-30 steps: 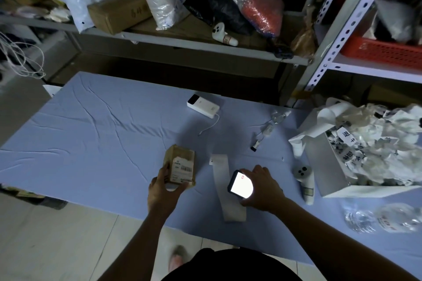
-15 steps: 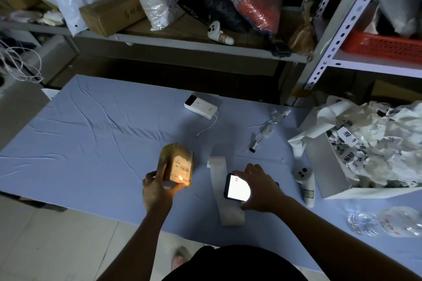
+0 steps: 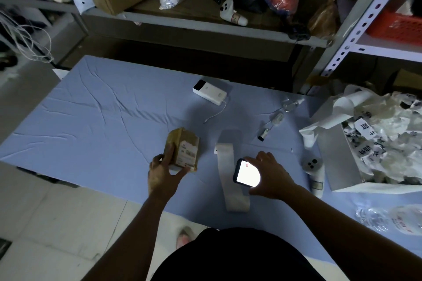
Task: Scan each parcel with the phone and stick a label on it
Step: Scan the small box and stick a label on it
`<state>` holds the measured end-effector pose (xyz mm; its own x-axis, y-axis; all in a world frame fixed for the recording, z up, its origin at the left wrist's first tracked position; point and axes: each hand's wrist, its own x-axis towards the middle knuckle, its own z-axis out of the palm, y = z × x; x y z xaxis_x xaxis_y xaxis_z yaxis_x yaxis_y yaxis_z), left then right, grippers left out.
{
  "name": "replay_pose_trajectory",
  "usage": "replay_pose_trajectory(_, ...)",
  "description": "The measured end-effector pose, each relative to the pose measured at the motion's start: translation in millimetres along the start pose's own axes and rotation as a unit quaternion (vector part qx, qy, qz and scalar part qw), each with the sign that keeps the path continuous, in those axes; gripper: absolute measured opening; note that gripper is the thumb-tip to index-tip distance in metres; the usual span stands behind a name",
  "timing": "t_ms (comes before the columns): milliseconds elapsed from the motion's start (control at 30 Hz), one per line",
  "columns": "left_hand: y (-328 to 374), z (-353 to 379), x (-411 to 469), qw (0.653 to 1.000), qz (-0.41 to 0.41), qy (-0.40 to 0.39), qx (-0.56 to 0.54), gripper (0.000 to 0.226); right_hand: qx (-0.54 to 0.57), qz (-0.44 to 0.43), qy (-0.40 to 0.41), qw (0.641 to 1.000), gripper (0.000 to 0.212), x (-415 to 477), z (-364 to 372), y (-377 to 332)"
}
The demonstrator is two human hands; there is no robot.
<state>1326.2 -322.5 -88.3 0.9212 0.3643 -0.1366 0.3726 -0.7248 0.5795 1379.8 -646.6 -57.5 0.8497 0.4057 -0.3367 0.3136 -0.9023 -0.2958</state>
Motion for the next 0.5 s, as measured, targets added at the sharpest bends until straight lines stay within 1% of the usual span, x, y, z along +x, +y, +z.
replay_pose_trajectory(133,2.1,1.1,0.3,1.000,-0.002,0.001,0.011,0.093,0.003,0.007,0.002,1.000,0.104,4.6,0.4,0.3)
replay_pose_trajectory(233,4.1,1.6,4.7,0.999,0.019,0.004,0.036,0.095,0.006,0.015,0.008,1.000,0.103,5.6,-0.6,3.0)
replay_pose_trajectory(367,7.9,1.5,11.7,0.998,0.028,0.017,0.060,0.091,0.005,0.019,0.010,1.000,0.101,3.5,-3.4,10.2)
replay_pose_trajectory(500,8.6,2.3,13.9,0.998,0.026,0.025,0.051,0.088,0.011,0.029,0.009,0.999,0.100,1.4,-5.4,17.2)
